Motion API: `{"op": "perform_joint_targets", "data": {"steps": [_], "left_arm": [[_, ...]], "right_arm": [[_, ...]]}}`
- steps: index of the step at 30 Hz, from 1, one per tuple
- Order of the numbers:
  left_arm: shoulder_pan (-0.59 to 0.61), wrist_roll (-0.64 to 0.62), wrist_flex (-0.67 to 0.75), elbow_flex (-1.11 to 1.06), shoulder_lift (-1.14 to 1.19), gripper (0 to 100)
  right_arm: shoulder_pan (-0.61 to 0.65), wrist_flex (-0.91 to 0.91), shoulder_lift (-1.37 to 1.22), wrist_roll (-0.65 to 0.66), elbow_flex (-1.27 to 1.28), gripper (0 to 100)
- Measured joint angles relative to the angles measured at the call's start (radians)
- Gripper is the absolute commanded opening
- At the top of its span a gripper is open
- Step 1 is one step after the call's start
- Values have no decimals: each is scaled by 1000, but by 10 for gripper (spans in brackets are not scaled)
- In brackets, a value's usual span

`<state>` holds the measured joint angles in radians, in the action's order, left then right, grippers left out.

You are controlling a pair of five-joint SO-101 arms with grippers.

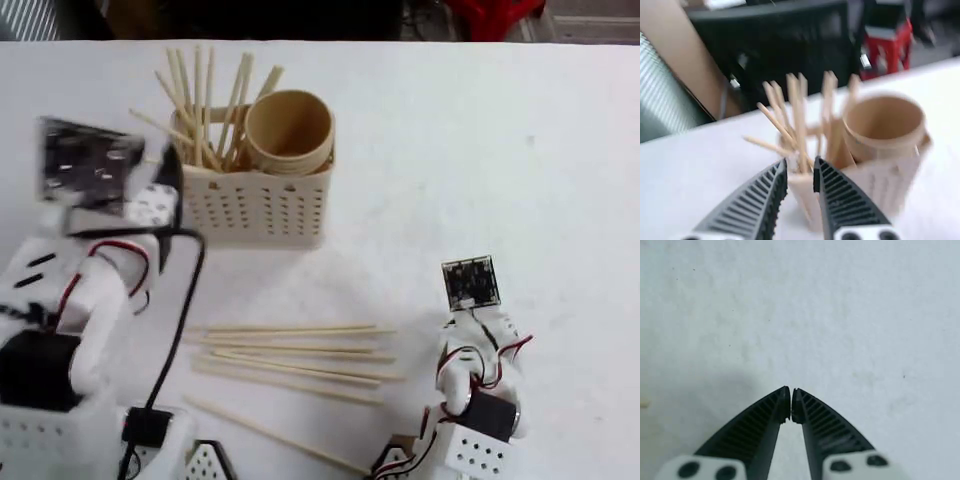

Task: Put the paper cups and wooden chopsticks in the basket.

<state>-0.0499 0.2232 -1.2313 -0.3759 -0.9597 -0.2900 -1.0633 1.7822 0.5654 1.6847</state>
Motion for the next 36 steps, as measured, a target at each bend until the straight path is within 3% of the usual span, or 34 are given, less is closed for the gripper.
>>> {"op": "perform_joint_targets", "data": {"steps": [8,11,16,24,36], "left_arm": [[-333,345,-275,0,265,107],[-434,367,-265,-32,407,109],[-542,374,-115,-115,618,109],[-551,431,101,-169,898,109],[-548,446,143,-143,1117,106]], "right_arm": [[0,0,0,0,0,25],[0,0,0,0,0,25],[0,0,0,0,0,25],[0,0,0,0,0,25],[0,0,0,0,0,25]]}}
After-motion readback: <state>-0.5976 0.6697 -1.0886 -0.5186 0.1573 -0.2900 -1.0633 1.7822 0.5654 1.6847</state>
